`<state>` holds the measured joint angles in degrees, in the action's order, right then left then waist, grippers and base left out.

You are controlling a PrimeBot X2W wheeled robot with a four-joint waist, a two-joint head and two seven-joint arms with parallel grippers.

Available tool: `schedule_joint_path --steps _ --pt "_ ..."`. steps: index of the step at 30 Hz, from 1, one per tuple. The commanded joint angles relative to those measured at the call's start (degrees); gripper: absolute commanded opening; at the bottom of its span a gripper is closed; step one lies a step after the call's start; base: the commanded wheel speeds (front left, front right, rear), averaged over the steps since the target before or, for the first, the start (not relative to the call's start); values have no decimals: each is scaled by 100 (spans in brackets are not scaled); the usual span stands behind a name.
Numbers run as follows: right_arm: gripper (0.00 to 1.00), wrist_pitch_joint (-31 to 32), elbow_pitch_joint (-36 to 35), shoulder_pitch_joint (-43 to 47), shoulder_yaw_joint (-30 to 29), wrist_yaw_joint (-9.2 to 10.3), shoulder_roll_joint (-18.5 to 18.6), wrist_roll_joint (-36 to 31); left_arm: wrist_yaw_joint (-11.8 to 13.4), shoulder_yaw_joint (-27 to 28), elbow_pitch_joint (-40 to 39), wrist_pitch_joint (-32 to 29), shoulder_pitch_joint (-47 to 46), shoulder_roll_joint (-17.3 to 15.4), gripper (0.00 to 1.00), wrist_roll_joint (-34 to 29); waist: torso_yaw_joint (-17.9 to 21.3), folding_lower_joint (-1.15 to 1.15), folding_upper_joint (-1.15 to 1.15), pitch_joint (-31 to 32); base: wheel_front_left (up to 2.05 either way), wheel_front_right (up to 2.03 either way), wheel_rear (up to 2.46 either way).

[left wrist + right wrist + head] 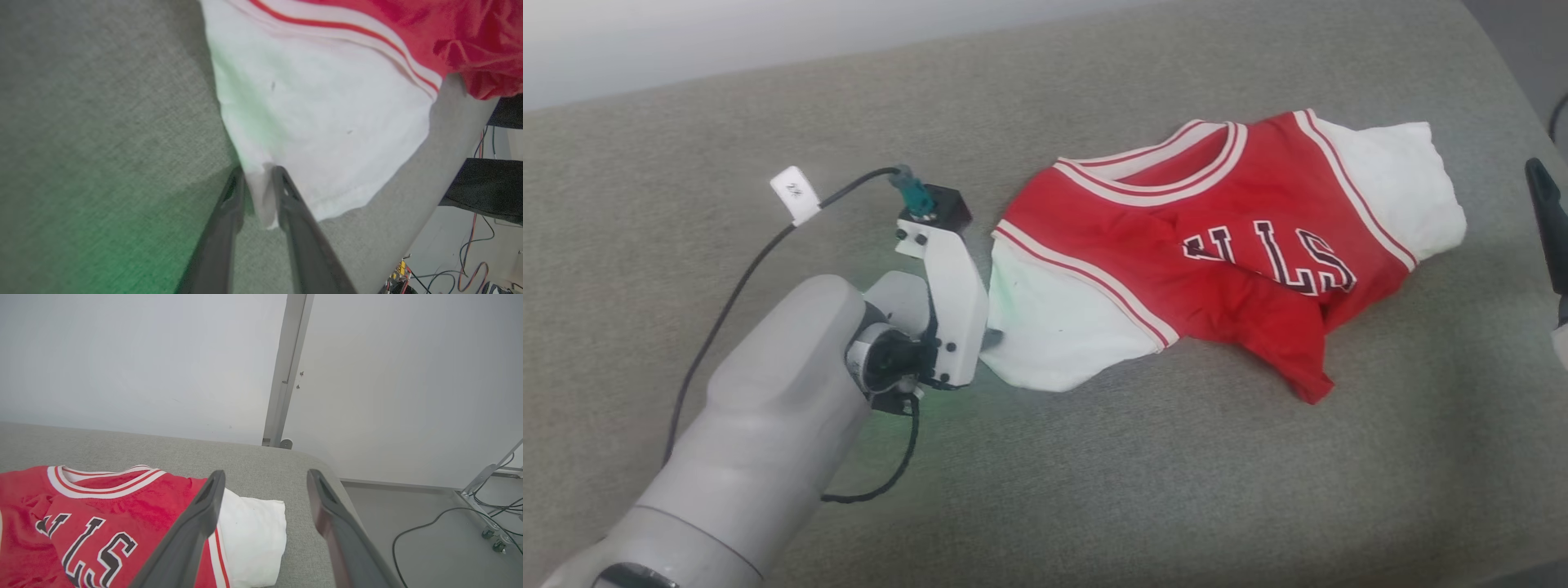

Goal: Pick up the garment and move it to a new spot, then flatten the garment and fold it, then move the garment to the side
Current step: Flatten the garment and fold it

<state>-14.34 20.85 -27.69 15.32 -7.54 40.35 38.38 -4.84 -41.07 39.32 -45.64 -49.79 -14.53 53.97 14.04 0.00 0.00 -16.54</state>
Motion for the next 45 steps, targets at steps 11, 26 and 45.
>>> schedule_joint_path --steps 11,26,45 --pt "100 315 -351 434 -373 10 -139 -267 -39 391 517 423 -424 -750 0 79 -509 0 0 189 0 0 0" --pt "100 841 -848 646 -341 10 -135 -375 152 603 681 980 -267 -1249 4 -24 -839 0 0 320 0 0 0" --pt "100 2781 -191 -351 1599 11 829 194 575 883 -1220 5151 1588 -681 100 -672 -2045 0 0 271 0 0 0"
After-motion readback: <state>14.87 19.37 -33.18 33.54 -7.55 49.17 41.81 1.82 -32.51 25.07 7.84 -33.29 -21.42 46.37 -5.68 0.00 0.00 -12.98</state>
